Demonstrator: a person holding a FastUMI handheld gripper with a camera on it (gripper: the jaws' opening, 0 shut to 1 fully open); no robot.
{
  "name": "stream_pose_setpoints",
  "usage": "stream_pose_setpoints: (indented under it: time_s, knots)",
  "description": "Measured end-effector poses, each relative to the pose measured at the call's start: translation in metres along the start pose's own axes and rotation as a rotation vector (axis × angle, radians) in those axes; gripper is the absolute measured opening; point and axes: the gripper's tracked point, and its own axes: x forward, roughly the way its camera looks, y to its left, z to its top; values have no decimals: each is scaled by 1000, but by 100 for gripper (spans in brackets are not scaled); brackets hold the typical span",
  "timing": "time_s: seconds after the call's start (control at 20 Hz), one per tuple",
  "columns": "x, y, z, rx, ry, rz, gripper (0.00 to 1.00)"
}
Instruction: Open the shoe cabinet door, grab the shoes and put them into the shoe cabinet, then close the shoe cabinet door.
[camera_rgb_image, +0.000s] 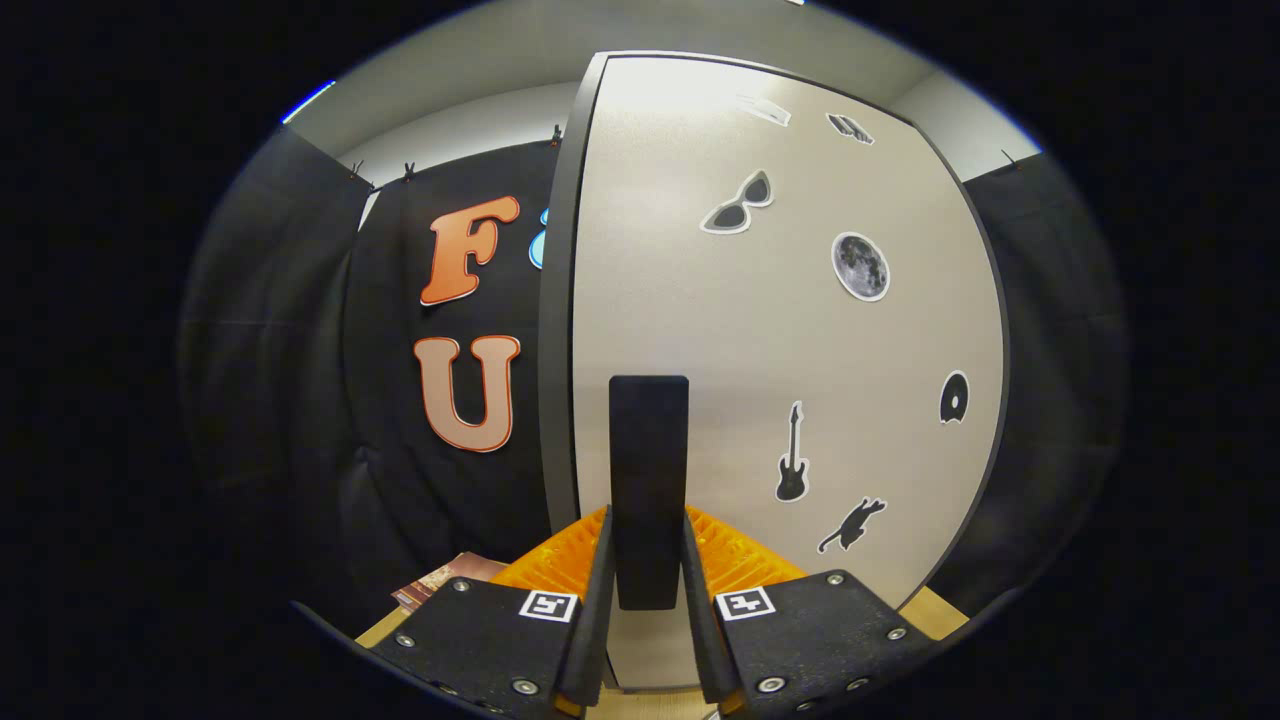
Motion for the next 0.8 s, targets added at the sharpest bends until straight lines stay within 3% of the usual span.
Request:
stream_pose_setpoints:
  time_s: [0.25, 0.8]
  knots:
    - [-6, -1, 0, 5, 9, 19, 32]
    - [-66, -16, 11, 11, 5, 78, 31]
